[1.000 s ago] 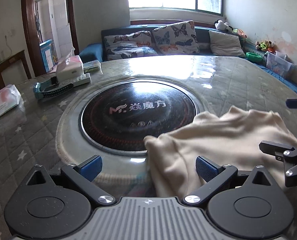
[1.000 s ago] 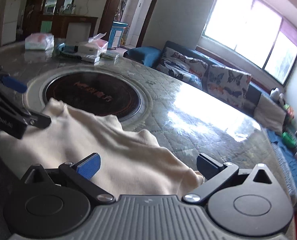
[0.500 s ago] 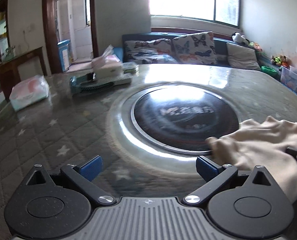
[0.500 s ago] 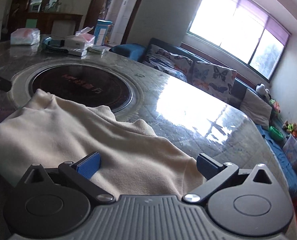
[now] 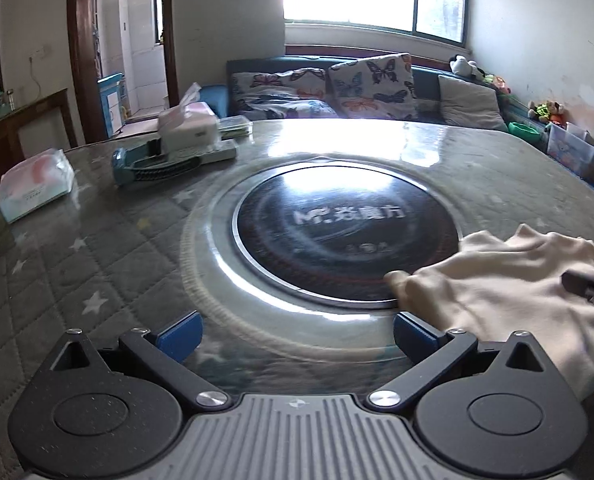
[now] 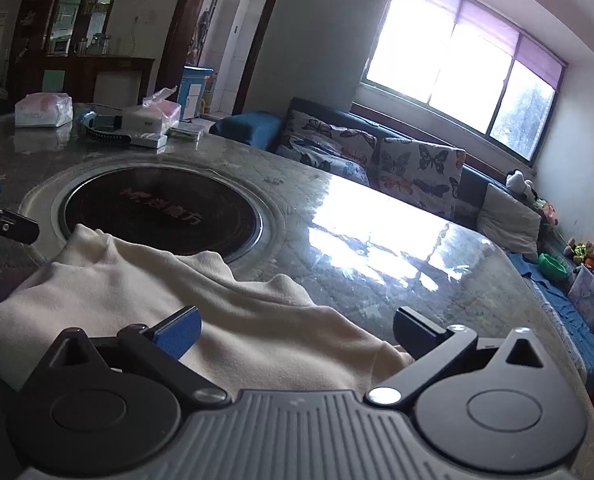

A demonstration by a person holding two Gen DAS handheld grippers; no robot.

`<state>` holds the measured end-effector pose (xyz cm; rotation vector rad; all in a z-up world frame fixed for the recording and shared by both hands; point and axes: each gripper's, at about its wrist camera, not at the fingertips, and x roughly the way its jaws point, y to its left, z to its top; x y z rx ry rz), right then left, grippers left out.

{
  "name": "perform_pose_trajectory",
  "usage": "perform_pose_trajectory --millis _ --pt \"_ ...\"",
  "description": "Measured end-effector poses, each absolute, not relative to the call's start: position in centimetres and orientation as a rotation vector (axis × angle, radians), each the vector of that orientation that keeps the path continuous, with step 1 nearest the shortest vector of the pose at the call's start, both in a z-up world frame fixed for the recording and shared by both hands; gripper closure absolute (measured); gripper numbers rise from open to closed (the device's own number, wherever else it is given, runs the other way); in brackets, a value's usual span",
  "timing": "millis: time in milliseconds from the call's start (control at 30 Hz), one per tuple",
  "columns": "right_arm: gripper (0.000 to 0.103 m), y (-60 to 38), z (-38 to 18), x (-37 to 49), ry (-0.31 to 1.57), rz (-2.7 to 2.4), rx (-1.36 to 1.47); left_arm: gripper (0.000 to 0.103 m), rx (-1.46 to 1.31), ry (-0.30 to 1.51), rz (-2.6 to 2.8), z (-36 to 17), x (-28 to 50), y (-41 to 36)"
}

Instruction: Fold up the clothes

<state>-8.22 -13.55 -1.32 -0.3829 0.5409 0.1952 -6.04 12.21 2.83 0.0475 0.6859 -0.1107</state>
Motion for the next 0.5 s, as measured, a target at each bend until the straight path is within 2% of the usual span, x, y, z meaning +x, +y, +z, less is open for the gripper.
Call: perform_pose_trajectory --millis 333,500 --pt "0.000 -13.4 0.0 -10.3 0.472 0.300 -0.412 0.000 0.109 0.675 -0.122 3.8 -8.5 7.4" --pt "0.000 -12.8 -1.0 -11.2 0.505 0.369 -0.457 0.000 0.141 0.685 -0.128 3.3 -9.6 5.5"
